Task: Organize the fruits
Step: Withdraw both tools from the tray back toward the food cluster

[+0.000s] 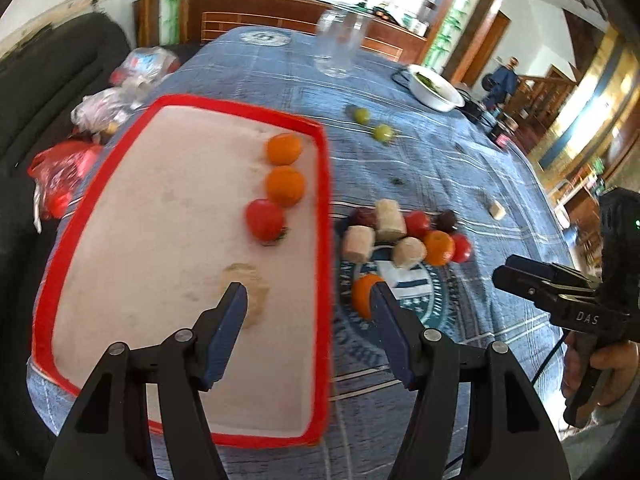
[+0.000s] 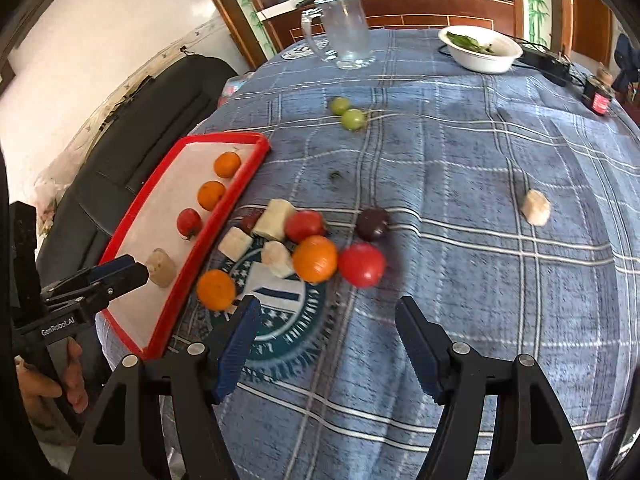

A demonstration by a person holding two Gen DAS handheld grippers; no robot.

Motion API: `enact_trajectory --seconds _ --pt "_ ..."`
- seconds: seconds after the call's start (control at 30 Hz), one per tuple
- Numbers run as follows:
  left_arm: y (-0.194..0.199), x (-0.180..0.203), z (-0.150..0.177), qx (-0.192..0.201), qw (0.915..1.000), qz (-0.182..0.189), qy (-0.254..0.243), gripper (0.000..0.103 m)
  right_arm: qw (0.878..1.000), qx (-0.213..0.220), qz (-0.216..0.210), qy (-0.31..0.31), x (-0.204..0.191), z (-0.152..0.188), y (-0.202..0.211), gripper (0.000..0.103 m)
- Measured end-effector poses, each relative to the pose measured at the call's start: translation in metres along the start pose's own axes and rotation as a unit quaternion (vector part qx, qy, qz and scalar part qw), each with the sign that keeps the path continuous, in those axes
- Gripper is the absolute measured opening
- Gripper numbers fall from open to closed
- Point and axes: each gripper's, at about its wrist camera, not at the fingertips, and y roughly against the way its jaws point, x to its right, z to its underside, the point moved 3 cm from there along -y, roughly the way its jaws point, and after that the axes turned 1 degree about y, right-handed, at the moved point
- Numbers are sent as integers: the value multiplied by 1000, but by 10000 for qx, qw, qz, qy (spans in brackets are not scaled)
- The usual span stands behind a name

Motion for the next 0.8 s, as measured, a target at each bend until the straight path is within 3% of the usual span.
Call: enact_trajectory --seconds 0.43,0.57,0.8 --pt "-15 56 4 -249 9967 276 -727 63 9997 57 253 -30 23 11 14 70" --pt "-19 62 7 -340 9956 345 -799 63 9996 11 267 -21 27 12 16 59" --pt "-28 61 4 -456 9957 486 -639 60 9997 -23 245 -69 30 16 17 57"
